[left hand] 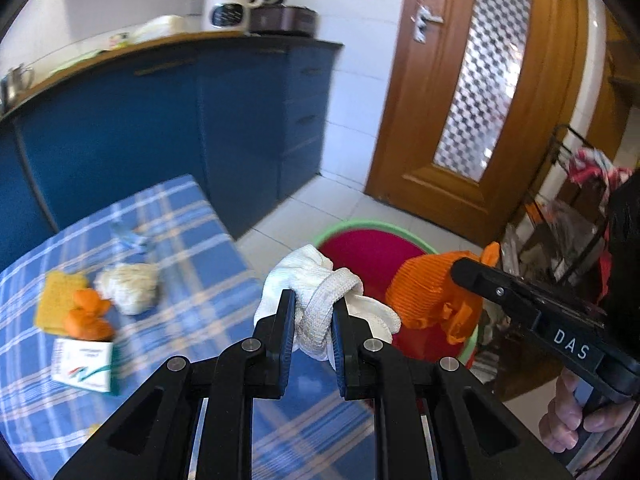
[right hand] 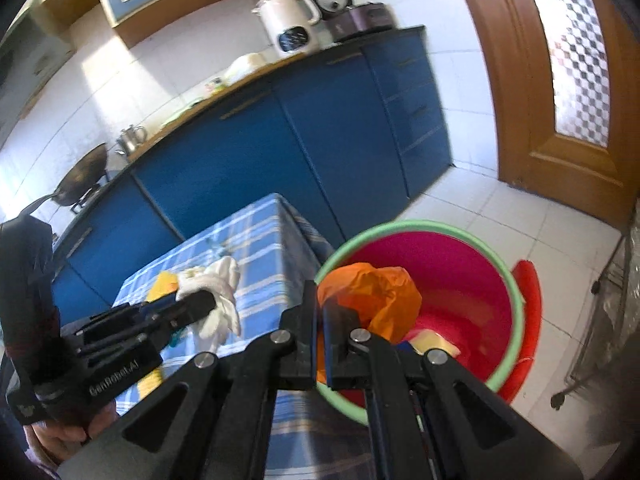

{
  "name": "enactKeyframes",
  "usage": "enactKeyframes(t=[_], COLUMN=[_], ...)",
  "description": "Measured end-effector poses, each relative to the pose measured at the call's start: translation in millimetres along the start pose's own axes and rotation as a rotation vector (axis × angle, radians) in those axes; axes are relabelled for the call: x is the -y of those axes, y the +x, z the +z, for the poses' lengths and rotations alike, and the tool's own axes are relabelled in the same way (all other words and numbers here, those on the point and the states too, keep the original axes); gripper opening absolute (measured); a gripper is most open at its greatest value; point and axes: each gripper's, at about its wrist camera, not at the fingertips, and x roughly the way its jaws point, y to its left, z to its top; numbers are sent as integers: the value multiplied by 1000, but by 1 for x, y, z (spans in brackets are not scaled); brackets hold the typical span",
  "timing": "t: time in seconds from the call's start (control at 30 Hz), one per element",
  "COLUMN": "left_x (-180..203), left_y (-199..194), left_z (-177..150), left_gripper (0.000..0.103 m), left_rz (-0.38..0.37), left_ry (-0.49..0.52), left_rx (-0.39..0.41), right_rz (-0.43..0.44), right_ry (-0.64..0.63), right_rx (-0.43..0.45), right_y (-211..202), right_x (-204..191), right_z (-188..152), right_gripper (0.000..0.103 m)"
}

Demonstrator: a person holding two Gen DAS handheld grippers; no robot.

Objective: Collect trash
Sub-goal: 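Carry the white cloth and orange mesh bag over the red bucket and open both tools, then move both open tools back over the table toward the remaining items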

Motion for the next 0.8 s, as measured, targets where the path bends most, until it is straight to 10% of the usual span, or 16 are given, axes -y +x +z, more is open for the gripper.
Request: enactKeyframes(t=[0.8], left_x=[33], left_y=[73], left_z=[-8], left_gripper=[43], left_rz=[-44], left_ry=[16], left_rx=[-123], right_rz=[-49], right_ry=[120], right_rx=[-72], right_y=[26], right_x=[71], right_z=[-12], right_gripper=[11])
